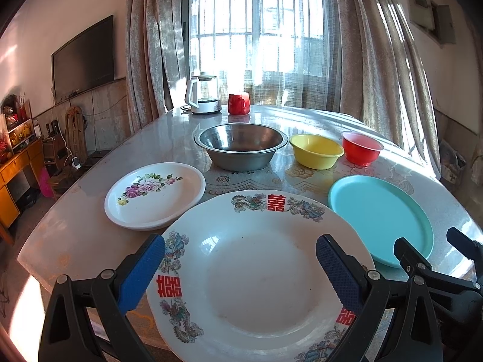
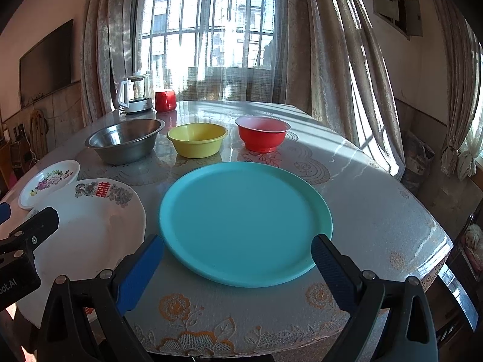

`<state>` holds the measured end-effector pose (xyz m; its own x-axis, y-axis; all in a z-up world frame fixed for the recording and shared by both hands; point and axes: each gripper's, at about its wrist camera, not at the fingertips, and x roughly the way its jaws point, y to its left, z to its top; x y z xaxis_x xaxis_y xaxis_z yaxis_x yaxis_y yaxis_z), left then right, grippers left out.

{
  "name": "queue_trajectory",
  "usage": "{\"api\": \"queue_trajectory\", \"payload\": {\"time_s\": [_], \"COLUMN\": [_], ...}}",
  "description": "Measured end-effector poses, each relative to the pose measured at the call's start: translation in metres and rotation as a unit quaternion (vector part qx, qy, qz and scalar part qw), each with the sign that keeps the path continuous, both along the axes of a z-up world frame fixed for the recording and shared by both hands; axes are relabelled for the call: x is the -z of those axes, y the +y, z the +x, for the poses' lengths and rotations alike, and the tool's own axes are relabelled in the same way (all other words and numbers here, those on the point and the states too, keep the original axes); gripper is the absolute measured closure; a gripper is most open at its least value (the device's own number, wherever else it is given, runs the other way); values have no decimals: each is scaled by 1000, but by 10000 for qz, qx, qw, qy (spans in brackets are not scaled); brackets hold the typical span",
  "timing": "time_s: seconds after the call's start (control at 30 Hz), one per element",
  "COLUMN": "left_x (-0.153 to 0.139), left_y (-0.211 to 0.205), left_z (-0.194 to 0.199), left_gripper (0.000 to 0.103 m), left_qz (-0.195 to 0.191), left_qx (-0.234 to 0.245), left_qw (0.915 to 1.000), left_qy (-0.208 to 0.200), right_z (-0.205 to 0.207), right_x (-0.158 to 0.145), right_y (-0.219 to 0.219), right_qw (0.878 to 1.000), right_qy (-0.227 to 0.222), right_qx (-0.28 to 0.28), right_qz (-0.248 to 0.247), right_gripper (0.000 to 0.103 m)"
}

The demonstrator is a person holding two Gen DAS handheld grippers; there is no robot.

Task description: Organize plates and bowls

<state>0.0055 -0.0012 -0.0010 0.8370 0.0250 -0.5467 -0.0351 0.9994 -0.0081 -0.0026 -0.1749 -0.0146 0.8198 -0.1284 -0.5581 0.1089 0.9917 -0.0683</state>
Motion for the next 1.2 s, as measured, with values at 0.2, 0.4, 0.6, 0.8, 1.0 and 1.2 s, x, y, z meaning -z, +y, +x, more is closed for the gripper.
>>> {"api": "queue_trajectory", "payload": {"time_s": [0.2, 0.4, 0.6, 0.8, 1.0, 1.2], "left_x": [-2, -4, -4, -5, -6, -8], "left_y": [-1, -4, -7, -10, -13, -17], "left_z": [-2, -2, -2, -2, -1, -1], "left_gripper": [2, 2, 2, 2, 2, 2], "left_qz": [21, 62, 80, 104, 131, 141], "left_qx": [20, 47, 70, 108, 154, 208], "left_qw": [10000, 10000, 9999, 9999, 9998, 9997], "left_qy": [-5, 7, -5, -18, -35, -40], "right_z": [0, -1, -2, -2, -2, -1], "right_x": [0, 1, 0, 0, 0, -1], "right_y": [-1, -3, -3, -4, -4, -7], "right_qw": [10000, 10000, 10000, 9999, 9999, 9999], "right_qy": [-3, -16, -44, -61, -67, -82], "right_qx": [-7, 18, 16, 17, 17, 20], "right_qz": [31, 57, 66, 83, 101, 125], "right_gripper": [3, 3, 3, 3, 3, 3]}}
